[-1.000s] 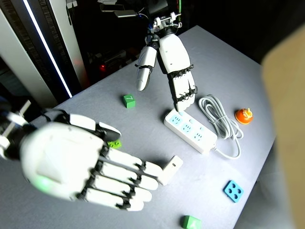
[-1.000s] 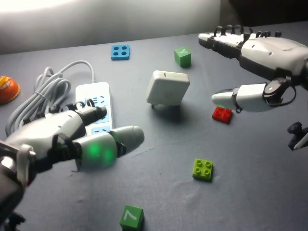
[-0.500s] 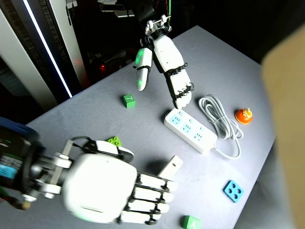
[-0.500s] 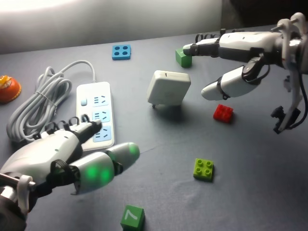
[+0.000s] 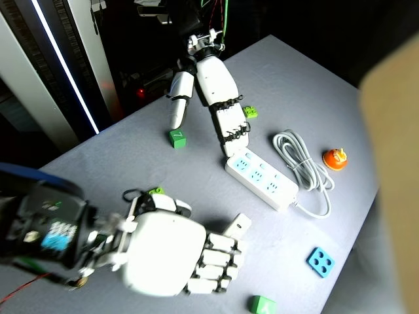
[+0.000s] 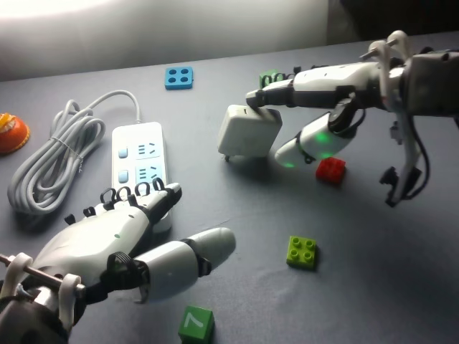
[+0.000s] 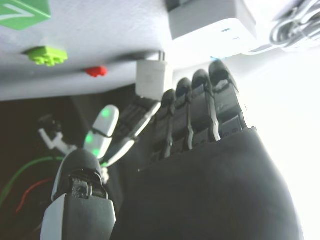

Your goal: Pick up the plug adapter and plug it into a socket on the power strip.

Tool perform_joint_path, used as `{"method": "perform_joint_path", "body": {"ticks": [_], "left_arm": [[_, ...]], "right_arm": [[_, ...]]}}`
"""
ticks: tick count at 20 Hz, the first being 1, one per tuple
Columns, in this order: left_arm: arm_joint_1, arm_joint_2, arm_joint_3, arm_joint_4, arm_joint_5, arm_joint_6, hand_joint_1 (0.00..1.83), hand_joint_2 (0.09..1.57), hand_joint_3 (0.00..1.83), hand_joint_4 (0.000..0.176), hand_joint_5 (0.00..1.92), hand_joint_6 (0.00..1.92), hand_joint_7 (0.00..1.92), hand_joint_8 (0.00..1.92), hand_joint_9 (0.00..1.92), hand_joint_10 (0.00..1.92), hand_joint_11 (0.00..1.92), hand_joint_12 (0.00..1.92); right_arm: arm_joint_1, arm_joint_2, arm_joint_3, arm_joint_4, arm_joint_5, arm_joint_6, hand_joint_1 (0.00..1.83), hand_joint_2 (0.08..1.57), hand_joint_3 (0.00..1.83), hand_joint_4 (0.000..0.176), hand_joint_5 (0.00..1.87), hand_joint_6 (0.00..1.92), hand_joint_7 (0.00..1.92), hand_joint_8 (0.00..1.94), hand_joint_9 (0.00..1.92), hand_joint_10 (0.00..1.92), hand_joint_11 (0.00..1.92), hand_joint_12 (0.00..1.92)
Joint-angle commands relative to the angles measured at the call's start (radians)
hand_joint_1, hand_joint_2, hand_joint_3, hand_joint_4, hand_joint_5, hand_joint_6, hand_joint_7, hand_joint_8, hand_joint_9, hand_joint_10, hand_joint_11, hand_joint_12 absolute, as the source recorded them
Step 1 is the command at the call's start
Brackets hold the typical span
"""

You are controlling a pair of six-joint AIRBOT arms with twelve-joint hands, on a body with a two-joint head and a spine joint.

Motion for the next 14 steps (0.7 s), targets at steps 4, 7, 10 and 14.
{"method": "perform_joint_path", "body": {"ticks": [4,7,10,14], "left_arm": [[0.004,0.0,0.05,0.17,-0.016,-0.022,0.0,1.15,0.0,0.0,0.11,0.0,0.15,0.0,0.12,0.0,0.0,0.31],[0.019,-0.001,0.082,0.196,0.004,-0.029,0.0,1.15,0.0,0.0,0.11,0.0,0.15,0.0,0.12,0.0,0.0,0.31],[0.035,0.002,0.1,0.219,0.029,-0.023,0.0,1.14,0.0,0.0,0.1,0.0,0.1,0.0,0.08,0.0,0.0,0.26],[0.043,-0.004,0.101,0.226,0.029,-0.012,0.0,1.14,0.0,0.0,0.12,0.0,0.12,0.0,0.1,0.0,0.0,0.33]], "right_arm": [[-0.003,-0.047,0.062,0.006,0.115,0.006,0.9,1.17,0.0,0.0,0.11,0.01,0.08,0.0,0.06,0.0,0.0,0.39],[-0.006,-0.077,0.103,0.006,0.106,0.006,0.9,1.17,0.0,0.0,0.11,0.01,0.08,0.0,0.06,0.0,0.0,0.39],[-0.007,-0.111,0.16,0.006,0.085,0.006,0.91,1.15,0.0,0.0,0.13,0.01,0.09,0.0,0.08,0.0,0.0,0.43],[-0.009,-0.153,0.219,0.006,0.088,0.006,0.89,1.16,0.0,0.0,0.12,0.0,0.08,0.0,0.07,0.0,0.0,0.43]]}}
